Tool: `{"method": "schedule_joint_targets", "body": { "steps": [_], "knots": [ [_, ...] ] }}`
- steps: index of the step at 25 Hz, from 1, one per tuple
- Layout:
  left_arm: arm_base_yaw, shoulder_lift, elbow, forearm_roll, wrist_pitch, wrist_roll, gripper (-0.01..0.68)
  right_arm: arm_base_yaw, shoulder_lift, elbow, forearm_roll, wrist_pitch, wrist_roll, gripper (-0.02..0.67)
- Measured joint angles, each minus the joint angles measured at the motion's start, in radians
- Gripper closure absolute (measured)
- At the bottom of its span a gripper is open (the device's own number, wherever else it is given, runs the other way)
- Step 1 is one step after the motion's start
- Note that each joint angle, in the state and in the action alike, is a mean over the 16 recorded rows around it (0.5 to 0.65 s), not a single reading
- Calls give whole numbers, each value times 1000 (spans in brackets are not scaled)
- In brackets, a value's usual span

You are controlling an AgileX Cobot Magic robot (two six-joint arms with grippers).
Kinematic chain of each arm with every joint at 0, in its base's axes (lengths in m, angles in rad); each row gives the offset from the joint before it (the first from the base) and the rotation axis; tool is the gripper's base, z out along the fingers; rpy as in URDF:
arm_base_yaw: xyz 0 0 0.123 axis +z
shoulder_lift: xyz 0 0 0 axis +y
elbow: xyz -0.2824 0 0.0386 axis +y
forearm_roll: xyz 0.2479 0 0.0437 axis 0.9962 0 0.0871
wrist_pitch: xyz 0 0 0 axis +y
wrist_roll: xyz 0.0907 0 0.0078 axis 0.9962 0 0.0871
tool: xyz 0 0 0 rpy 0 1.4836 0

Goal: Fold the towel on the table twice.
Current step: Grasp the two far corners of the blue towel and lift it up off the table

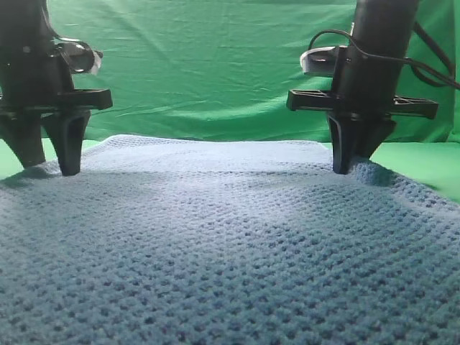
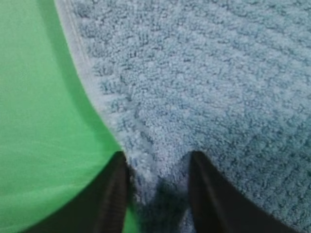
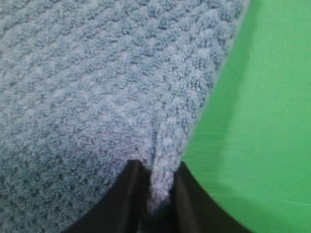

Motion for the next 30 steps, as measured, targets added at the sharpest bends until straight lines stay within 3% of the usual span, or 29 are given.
{"method": "schedule_joint_targets", "body": {
  "steps": [5, 10, 19, 30],
  "knots": [
    [0, 14, -20, -21, 34, 5, 536, 1, 4, -3, 16, 2, 0, 601],
    [1, 22, -56, -34, 73, -1, 653, 1, 3, -12, 19, 10, -5, 645],
    [-1, -24, -217, -34, 143, -24, 673, 1, -13, -147, -28, 102, -19, 649],
    [-5, -139, -579, 28, 88, -46, 673, 0, -38, -657, -119, 182, -55, 649]
  ]
}}
